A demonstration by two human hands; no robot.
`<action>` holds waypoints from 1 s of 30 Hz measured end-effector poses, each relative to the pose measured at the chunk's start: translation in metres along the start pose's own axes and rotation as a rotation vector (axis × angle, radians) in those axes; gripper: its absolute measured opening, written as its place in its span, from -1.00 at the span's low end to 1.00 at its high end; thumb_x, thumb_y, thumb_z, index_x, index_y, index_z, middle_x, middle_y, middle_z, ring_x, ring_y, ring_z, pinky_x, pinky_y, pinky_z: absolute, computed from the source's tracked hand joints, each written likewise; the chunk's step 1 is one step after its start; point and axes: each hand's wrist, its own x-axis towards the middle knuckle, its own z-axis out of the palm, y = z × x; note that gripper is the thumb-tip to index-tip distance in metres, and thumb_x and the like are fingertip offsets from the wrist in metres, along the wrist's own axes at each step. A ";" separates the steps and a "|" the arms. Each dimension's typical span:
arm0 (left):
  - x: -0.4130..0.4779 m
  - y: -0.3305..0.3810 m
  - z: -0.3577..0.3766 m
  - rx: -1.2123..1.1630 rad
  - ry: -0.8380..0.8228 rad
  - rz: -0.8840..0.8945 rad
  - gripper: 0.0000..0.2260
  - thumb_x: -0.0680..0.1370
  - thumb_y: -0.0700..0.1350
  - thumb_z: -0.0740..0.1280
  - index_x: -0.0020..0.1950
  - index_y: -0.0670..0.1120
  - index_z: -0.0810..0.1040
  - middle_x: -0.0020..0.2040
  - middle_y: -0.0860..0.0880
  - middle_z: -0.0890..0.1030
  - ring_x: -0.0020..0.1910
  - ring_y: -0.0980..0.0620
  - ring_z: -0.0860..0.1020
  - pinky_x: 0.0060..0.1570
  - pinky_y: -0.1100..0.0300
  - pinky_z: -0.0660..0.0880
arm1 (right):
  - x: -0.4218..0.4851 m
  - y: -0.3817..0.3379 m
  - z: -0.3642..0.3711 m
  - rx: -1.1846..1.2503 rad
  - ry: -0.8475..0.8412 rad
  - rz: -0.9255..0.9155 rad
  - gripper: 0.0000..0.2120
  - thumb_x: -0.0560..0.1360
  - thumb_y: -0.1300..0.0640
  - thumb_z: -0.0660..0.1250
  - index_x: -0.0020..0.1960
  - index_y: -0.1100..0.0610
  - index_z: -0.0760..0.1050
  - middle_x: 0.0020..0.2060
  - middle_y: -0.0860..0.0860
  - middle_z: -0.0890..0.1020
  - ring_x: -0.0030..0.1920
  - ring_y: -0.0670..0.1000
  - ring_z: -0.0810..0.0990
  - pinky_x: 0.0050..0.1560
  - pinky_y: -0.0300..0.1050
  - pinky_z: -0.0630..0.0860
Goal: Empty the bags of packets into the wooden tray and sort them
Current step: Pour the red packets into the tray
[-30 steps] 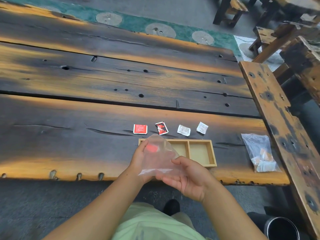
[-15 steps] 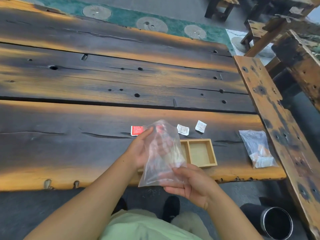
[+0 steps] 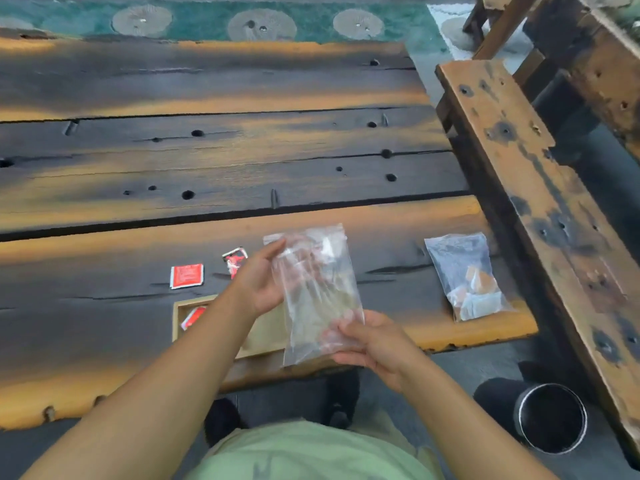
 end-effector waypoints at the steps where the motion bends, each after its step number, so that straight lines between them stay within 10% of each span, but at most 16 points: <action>1: 0.012 -0.005 0.011 0.025 0.015 0.001 -0.64 0.67 -0.06 0.14 0.34 -0.23 0.51 0.20 -0.23 0.62 0.19 -0.21 0.59 0.15 -0.16 0.56 | 0.005 0.000 -0.016 -0.014 0.016 -0.021 -0.90 0.61 0.20 0.32 0.05 0.21 0.58 -0.04 0.14 0.72 -0.08 0.07 0.73 -0.12 -0.07 0.64; 16: 0.155 -0.067 0.083 1.240 0.255 0.282 -0.91 0.51 -0.20 0.43 -0.20 -0.09 0.62 -0.29 -0.05 0.61 -0.32 0.00 0.54 -0.23 0.16 0.51 | 0.067 0.016 -0.169 -0.518 0.414 -0.142 -0.71 0.52 0.08 0.41 -0.31 0.07 0.40 -0.41 -0.05 0.45 -0.37 -0.05 0.42 -0.32 -0.14 0.34; 21: 0.175 -0.075 0.084 1.862 0.232 0.364 -0.96 0.51 -0.19 0.38 -0.12 -0.14 0.61 -0.08 -0.15 0.61 -0.05 -0.15 0.56 -0.08 0.08 0.47 | 0.078 0.018 -0.178 -0.907 0.481 -0.154 -0.75 0.54 -0.03 0.34 -0.20 0.06 0.36 -0.31 -0.02 0.54 -0.27 0.01 0.53 -0.28 -0.04 0.41; 30: 0.180 -0.088 0.085 2.125 0.302 0.406 -0.80 0.57 -0.11 0.32 0.10 -0.20 0.45 0.11 -0.19 0.40 0.06 -0.22 0.46 -0.18 -0.05 0.47 | 0.087 0.018 -0.176 -1.233 0.508 -0.140 -0.69 0.57 -0.14 0.26 0.08 0.07 0.28 -0.15 0.02 0.64 -0.13 0.11 0.64 -0.28 -0.03 0.46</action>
